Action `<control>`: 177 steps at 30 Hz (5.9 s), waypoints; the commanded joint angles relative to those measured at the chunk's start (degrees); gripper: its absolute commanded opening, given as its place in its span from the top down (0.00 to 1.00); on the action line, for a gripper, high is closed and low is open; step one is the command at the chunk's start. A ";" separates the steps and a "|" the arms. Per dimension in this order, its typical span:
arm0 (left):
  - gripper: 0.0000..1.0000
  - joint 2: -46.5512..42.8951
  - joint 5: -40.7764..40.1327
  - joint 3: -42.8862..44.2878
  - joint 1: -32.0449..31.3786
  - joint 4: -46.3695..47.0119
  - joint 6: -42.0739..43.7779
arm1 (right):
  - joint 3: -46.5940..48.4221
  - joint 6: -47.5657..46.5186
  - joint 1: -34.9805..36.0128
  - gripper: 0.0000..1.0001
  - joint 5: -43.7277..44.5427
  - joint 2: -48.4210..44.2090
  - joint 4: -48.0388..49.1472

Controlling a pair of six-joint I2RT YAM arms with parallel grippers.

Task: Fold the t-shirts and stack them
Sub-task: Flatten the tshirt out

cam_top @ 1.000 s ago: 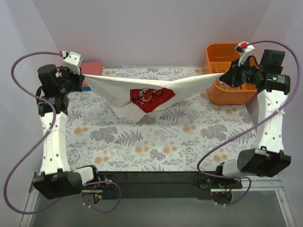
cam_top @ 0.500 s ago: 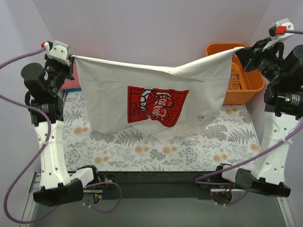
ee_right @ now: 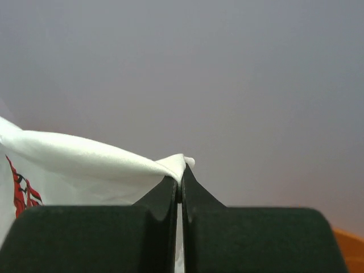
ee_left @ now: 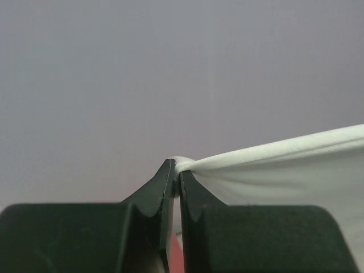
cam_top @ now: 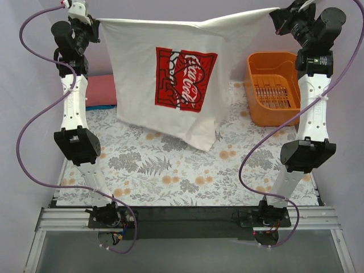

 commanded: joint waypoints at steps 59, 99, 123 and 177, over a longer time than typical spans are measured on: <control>1.00 -45.19 -10.31 -45.92 3.51 42.46 0.20 | -23.15 -23.83 5.28 0.99 25.06 -33.84 32.44; 1.00 -7.91 -8.55 -36.57 -0.98 58.72 0.11 | -32.25 -28.04 9.94 0.99 18.40 -9.20 56.08; 1.00 -27.95 20.00 -49.35 5.96 -16.54 33.21 | -53.46 -53.96 9.85 0.99 7.93 -34.23 -13.93; 0.73 -18.73 -12.85 -77.38 -0.71 -33.12 35.00 | -76.57 -62.85 21.88 0.71 23.56 -14.57 -38.12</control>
